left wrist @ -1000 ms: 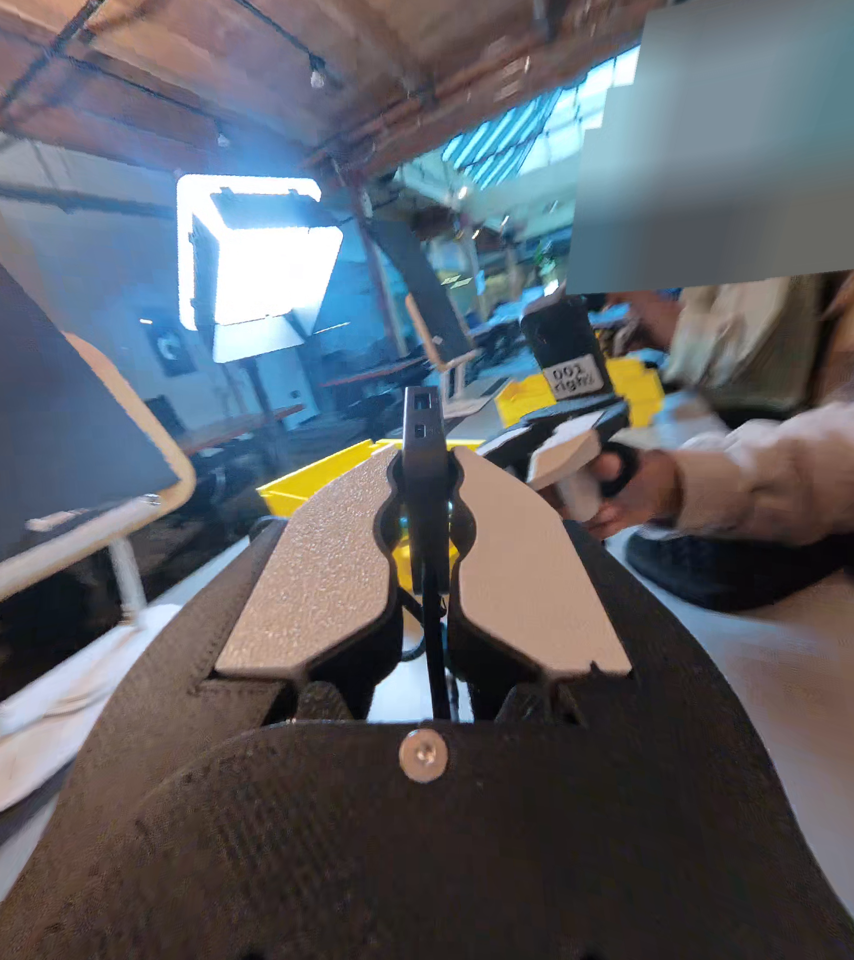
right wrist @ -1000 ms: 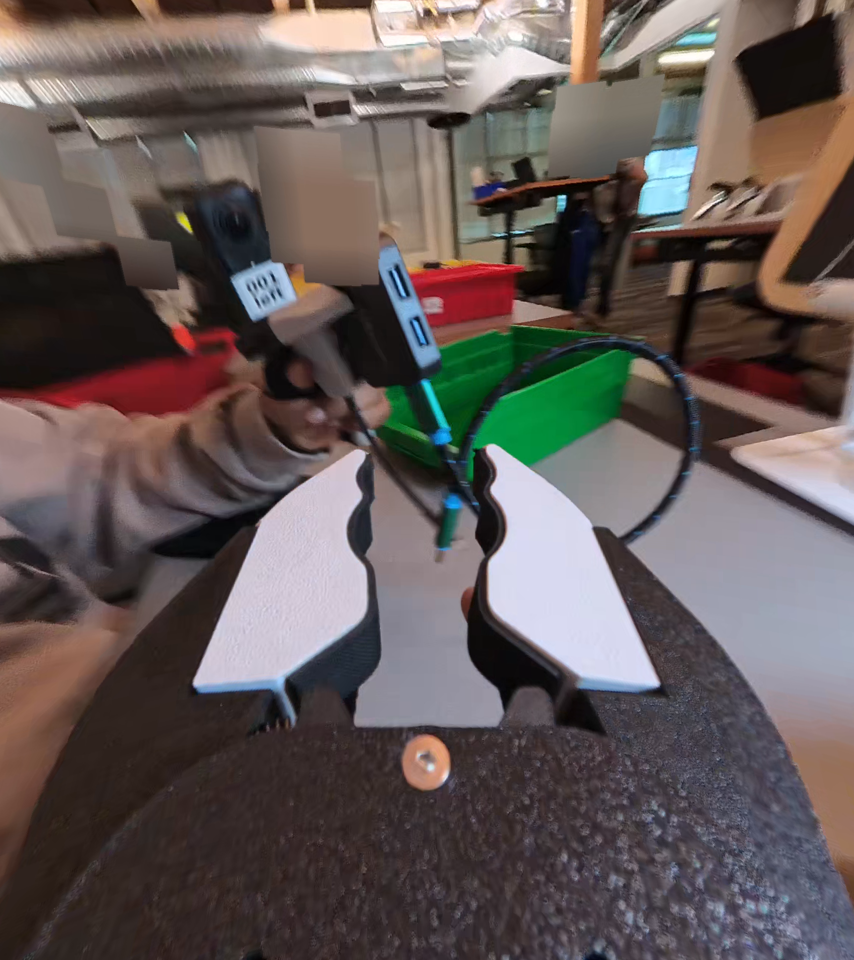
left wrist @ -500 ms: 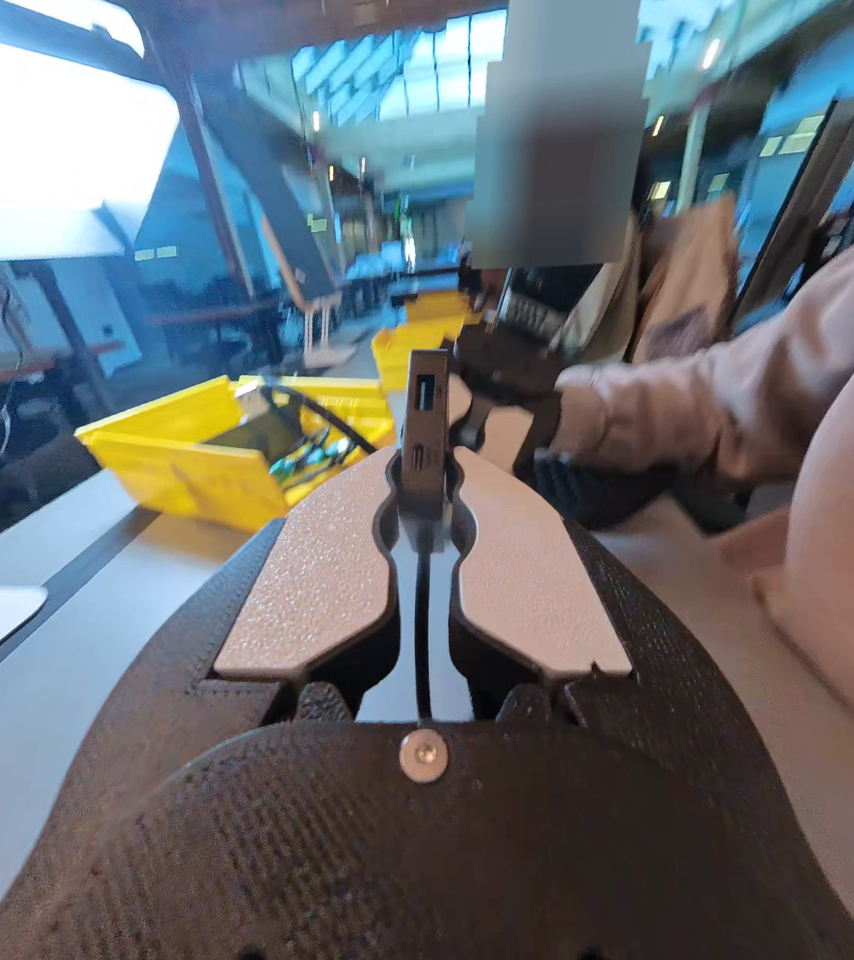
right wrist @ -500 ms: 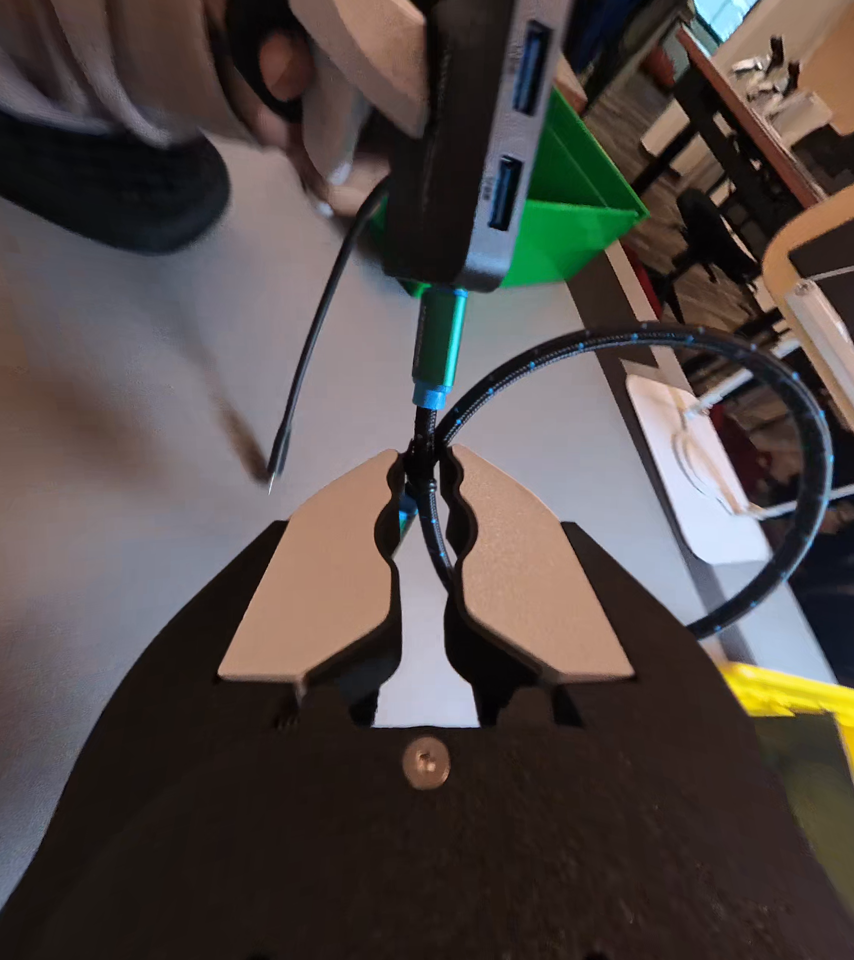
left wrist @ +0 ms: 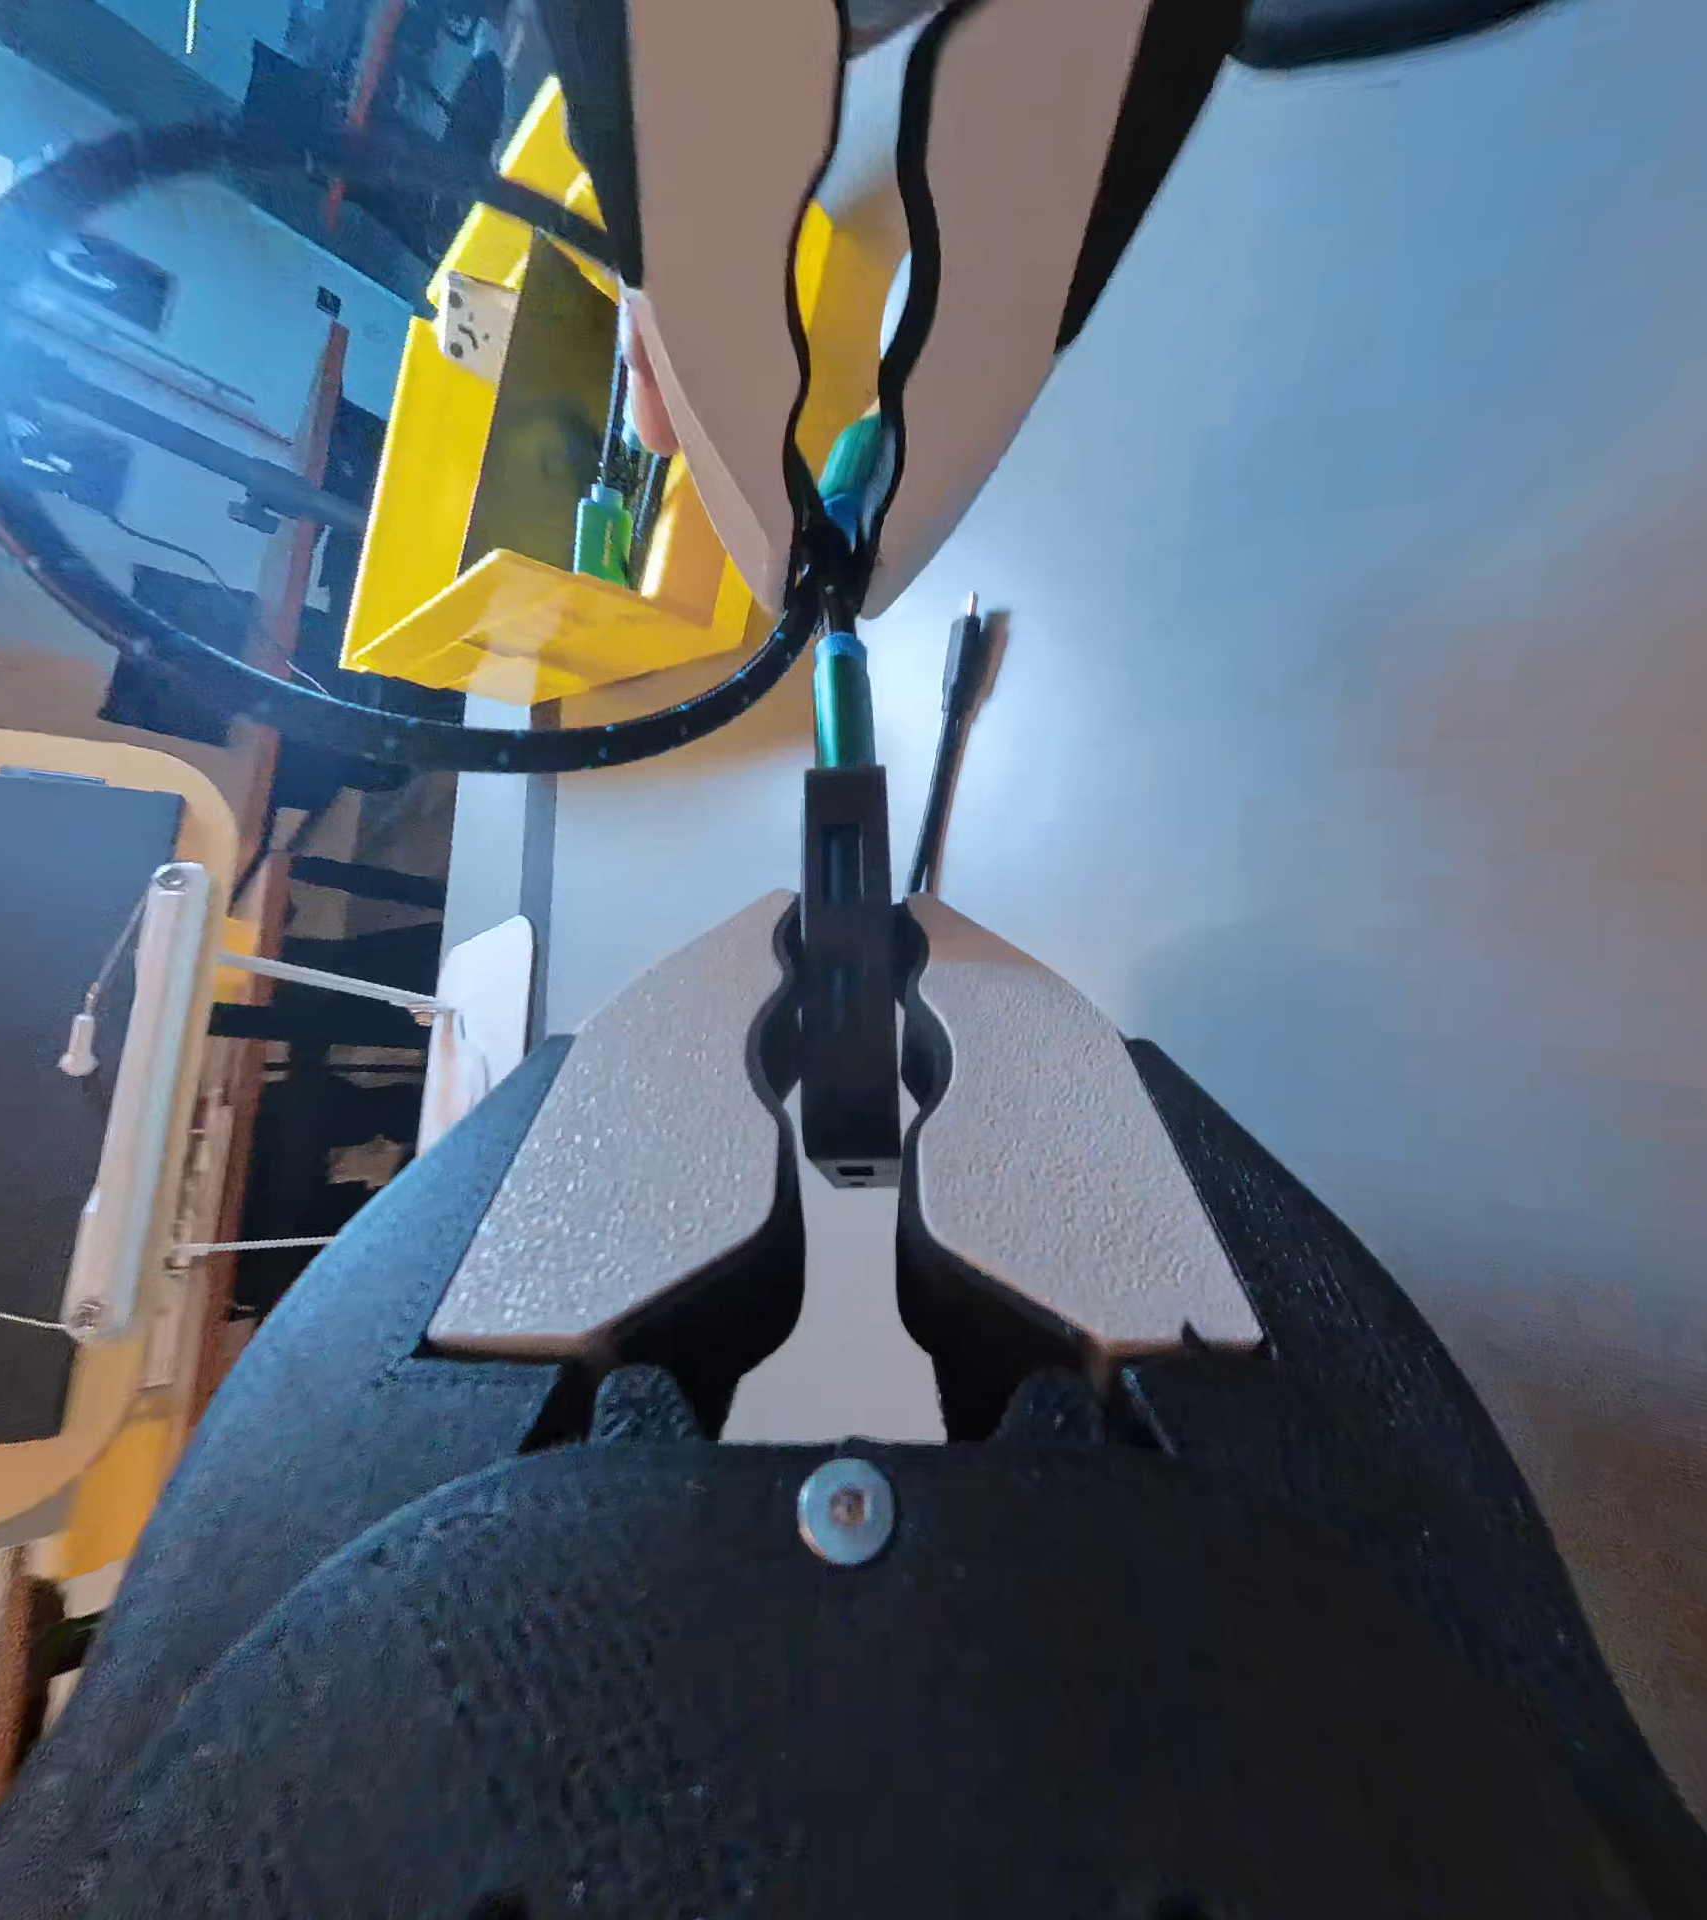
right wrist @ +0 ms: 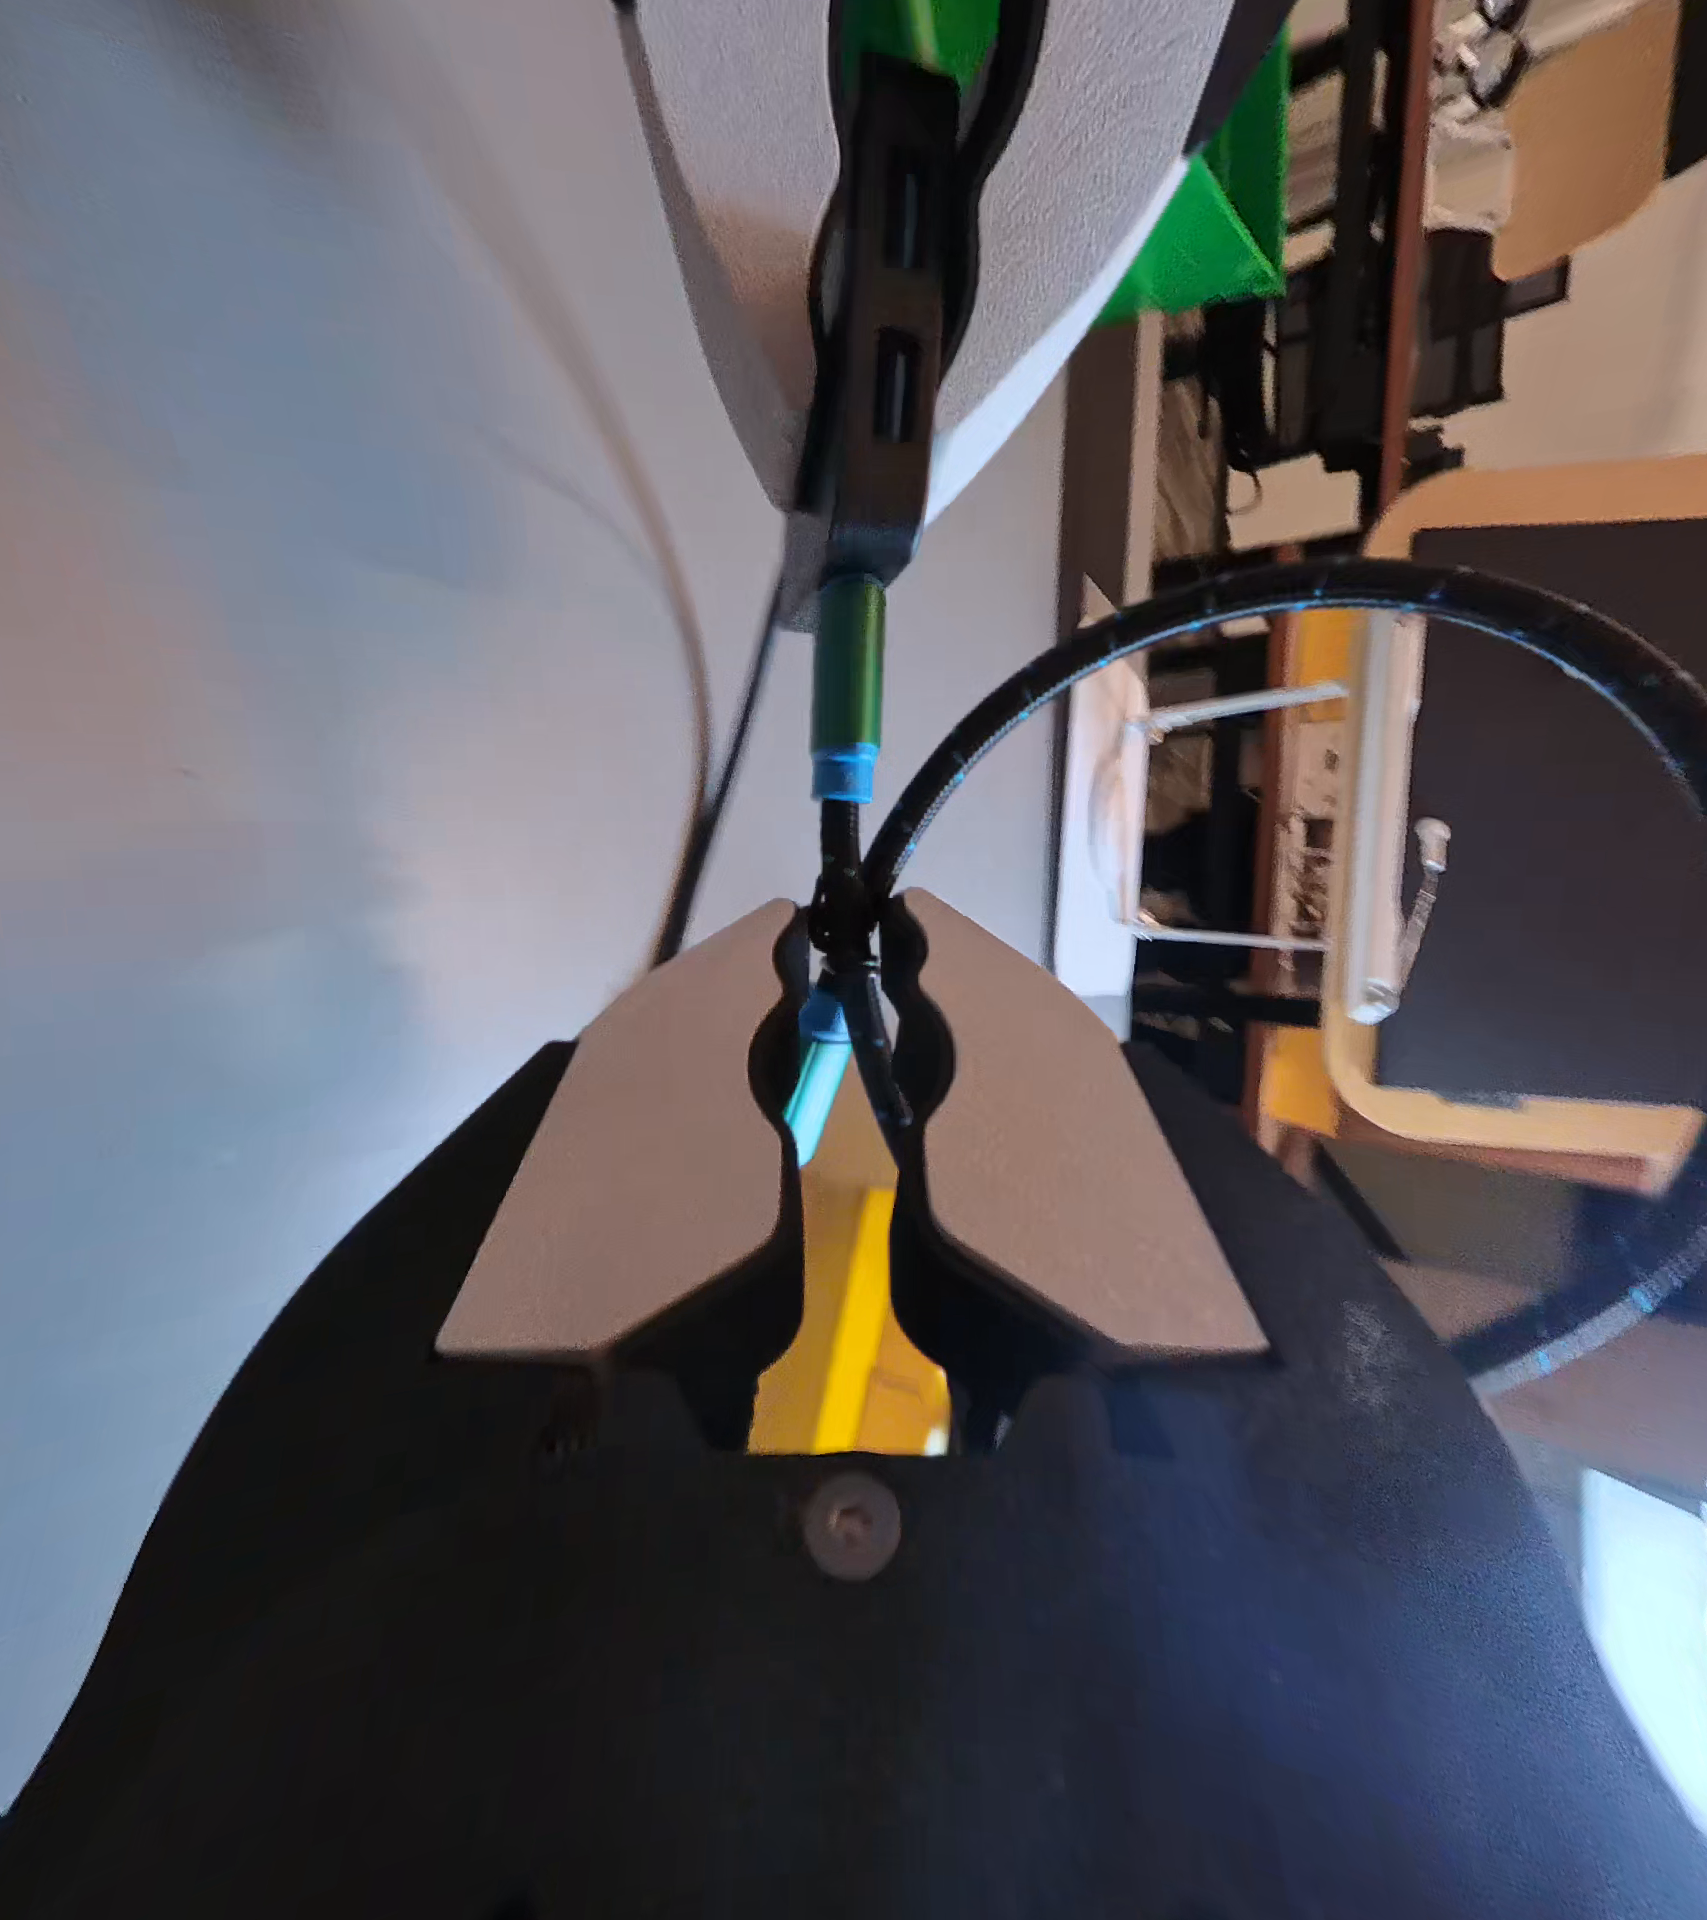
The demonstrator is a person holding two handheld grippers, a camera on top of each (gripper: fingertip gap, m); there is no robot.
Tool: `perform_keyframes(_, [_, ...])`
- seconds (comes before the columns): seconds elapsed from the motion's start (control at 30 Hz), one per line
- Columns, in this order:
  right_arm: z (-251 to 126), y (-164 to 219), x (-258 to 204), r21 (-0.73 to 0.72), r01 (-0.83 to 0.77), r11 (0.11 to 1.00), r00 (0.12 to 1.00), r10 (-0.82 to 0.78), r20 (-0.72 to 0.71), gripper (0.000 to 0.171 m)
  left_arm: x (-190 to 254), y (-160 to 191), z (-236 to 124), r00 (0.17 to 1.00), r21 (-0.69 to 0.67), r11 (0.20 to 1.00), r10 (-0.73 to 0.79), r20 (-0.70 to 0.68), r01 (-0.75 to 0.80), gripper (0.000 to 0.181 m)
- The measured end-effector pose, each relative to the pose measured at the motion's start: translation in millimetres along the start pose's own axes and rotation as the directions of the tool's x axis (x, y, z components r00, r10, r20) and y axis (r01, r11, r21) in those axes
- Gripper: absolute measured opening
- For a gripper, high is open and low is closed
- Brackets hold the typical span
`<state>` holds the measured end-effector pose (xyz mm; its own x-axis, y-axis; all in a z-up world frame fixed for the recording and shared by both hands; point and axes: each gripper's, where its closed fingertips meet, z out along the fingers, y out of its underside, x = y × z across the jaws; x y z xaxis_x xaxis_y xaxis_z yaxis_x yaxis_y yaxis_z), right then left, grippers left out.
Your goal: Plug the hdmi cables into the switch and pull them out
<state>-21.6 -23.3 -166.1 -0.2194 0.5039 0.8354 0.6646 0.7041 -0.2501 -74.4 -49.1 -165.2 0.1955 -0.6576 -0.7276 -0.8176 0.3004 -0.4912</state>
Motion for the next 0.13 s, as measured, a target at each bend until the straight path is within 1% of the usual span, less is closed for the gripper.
perform_keyframes(0.1, [-3.4, -6.6, -7.2, 0.13, -0.058, 0.99, 0.997, 0.05, 0.065, 0.017, 2.9, 3.1, -0.2, 0.998, 0.008, 0.998, 0.058, -0.001, -0.058, 0.014])
perform_keyframes(0.13, [-6.7, -11.8, -10.6, 0.184, -0.099, 0.978, 0.991, 0.079, 0.109, 0.018, 2.9, 4.9, 0.6, 0.997, 0.003, 0.997, 0.078, 0.008, -0.078, 0.014])
